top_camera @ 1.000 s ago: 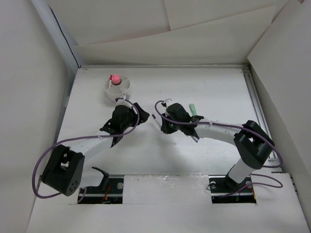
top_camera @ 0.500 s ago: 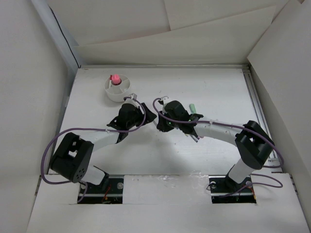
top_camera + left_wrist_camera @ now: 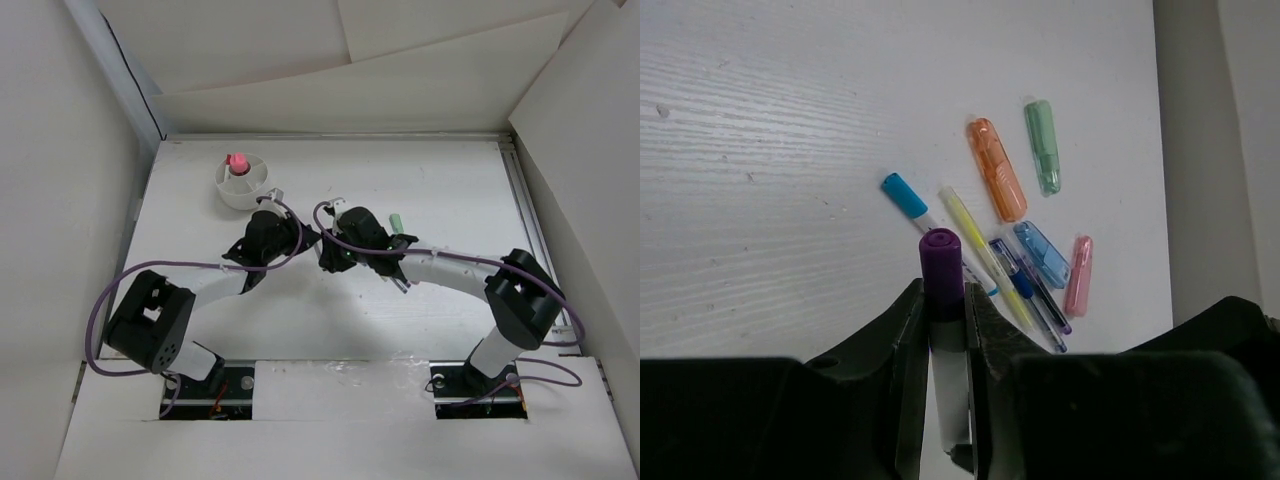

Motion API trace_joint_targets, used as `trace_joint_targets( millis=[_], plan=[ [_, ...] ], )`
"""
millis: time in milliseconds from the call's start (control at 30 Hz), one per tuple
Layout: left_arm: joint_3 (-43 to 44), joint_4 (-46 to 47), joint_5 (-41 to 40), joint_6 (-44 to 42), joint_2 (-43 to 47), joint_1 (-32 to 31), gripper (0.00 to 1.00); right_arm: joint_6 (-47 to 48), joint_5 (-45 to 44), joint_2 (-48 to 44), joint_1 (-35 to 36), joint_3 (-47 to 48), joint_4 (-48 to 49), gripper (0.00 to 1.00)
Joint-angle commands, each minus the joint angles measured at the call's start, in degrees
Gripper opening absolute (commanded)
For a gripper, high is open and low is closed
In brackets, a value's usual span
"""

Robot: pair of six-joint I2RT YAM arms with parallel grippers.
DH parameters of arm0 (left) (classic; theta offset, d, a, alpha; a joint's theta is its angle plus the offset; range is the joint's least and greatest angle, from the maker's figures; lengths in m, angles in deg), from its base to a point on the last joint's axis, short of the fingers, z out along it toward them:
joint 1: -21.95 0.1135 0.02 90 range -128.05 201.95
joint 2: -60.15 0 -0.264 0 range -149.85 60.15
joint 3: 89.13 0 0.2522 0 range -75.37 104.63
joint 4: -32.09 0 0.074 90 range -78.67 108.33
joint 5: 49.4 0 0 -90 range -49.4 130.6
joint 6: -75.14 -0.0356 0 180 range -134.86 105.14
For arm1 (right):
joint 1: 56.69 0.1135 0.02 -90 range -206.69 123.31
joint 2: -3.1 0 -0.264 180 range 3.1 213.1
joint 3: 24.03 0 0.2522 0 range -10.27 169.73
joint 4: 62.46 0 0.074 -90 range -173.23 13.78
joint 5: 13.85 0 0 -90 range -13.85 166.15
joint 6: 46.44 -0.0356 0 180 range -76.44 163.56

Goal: Sort the stationery into containers
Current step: Place the pen in the storage box.

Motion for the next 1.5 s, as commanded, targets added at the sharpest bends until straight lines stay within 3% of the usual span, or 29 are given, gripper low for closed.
trace_joint_targets(
  millis=[0, 67, 233, 367, 500, 733, 967, 1100, 1467],
  plan=[
    [1.2, -0.5, -2.0, -1.1, 3.2, 0.3, 0.00, 0.6, 0.4, -3.8, 0.6, 2.7, 3.0, 0.37],
    [1.8, -2.1, -4.1, -1.6, 4.0, 0.3, 0.00, 1.2, -0.1, -4.5, 0.6, 2.1, 3.0, 0.45],
    [4.5, -4.4, -6.9, -1.6, 6.1, 2.6, 0.00, 1.2, -1.5, -9.6, 0.6, 0.4, 3.0, 0.55],
    [9.0, -8.5, -14.7, -3.5, 8.6, 3.9, 0.00, 1.7, -3.4, -13.9, 0.6, -2.0, 3.0, 0.56],
    [15.6, -11.7, -27.8, -6.5, 9.8, 3.9, 0.03, 1.7, -5.4, -16.3, 0.6, -3.4, 3.0, 0.57],
    [25.5, -14.7, -35.0, -9.1, 6.6, 10.0, 0.03, 2.9, -8.2, -18.5, 0.6, -5.8, 2.5, 0.58],
    [36.5, -20.7, -29.6, -8.7, -3.9, 24.1, 0.03, 2.9, -8.7, -19.8, 0.6, -7.0, 2.5, 0.58],
    [42.2, -23.7, -30.8, -9.8, -8.8, 30.6, 0.03, 2.9, -8.7, -20.8, 0.6, -7.5, 2.5, 0.58],
    [48.4, -22.5, -37.6, -15.9, -19.0, 31.4, 0.03, 2.9, -8.7, -20.3, 0.1, -7.5, 3.0, 0.58]
  ],
)
